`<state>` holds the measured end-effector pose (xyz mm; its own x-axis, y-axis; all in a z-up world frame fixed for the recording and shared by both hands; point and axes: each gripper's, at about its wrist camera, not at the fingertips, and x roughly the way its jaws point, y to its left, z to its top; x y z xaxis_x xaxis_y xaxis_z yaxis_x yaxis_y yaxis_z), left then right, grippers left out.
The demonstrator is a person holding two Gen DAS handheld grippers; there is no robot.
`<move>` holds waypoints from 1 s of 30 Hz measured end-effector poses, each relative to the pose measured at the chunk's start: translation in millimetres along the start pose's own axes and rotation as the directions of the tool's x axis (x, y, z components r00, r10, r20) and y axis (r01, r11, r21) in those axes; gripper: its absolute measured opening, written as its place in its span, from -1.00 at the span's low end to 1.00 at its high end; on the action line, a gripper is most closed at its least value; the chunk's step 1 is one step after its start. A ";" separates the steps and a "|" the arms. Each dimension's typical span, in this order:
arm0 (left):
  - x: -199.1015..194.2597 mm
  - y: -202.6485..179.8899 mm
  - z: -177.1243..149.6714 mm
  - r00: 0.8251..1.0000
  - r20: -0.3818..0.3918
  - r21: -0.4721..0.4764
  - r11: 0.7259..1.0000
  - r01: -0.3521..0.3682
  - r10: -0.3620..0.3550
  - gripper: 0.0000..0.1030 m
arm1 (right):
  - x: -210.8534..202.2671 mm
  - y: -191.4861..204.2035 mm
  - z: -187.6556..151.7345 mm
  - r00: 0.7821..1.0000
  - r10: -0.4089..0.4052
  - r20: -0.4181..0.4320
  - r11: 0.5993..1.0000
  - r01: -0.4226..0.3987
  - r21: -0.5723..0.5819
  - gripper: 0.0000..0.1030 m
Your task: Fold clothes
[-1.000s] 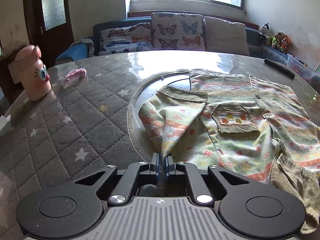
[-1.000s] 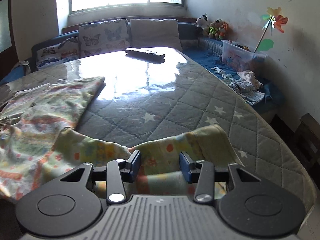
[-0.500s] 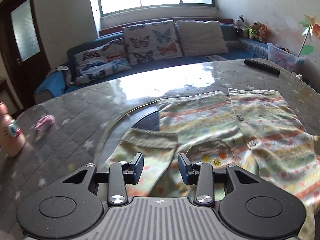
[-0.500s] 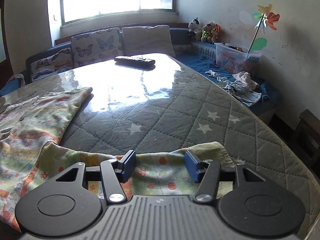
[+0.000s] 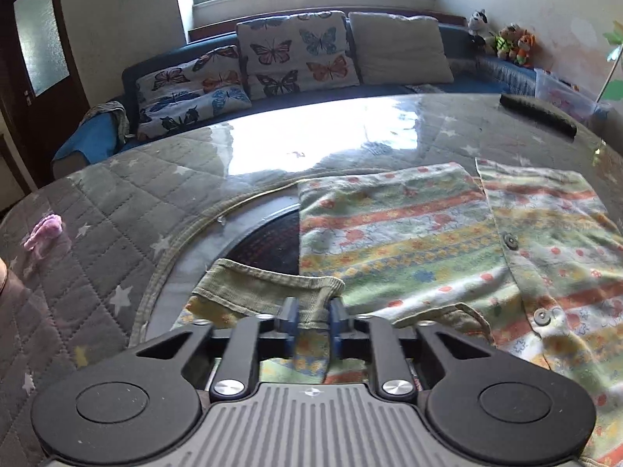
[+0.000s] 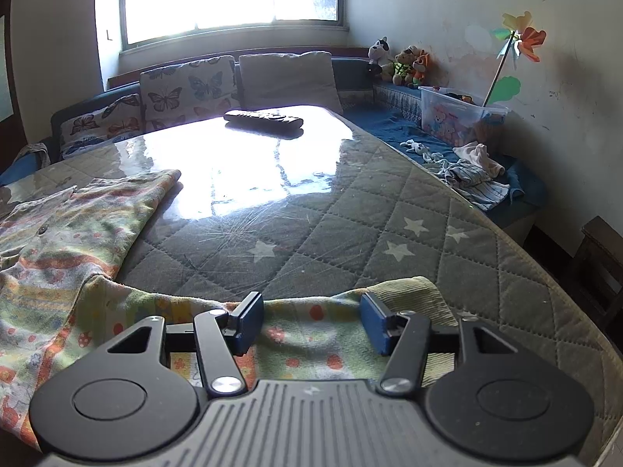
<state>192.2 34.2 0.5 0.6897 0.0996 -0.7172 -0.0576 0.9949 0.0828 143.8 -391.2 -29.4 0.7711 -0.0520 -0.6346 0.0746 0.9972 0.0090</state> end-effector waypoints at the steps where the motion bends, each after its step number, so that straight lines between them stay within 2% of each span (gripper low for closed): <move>1: -4.2 5.5 -0.3 1.000 0.010 -0.015 1.000 -0.008 0.009 -0.88 | -0.4 -0.1 0.0 1.000 -0.001 0.000 1.000 0.001 -0.001 0.10; 7: -48.4 58.4 -8.6 0.990 0.094 -0.148 0.985 -0.094 0.108 -0.90 | -7.7 0.5 0.2 1.000 0.000 0.009 1.000 0.000 -0.003 0.10; 13: -97.5 120.4 -37.4 0.968 0.138 -0.300 0.940 -0.161 0.209 -0.91 | -20.9 5.3 -2.7 1.000 0.013 0.019 1.000 -0.013 -0.017 0.10; 19: -118.8 159.0 -80.3 0.958 0.099 -0.387 0.897 -0.213 0.270 -0.92 | -25.0 10.2 -12.4 1.000 0.015 -0.012 1.000 -0.015 -0.021 0.10; 30: -129.7 181.4 -131.0 0.942 0.038 -0.480 0.833 -0.275 0.333 -0.94 | -19.9 18.6 -12.6 0.999 0.021 -0.026 0.999 -0.022 -0.024 0.11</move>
<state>-2.2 203.9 17.9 0.6579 0.4242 -0.6223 -0.5840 0.8091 -0.0657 121.9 -370.9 -26.4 0.7559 -0.0294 -0.6541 0.0424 0.9991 0.0041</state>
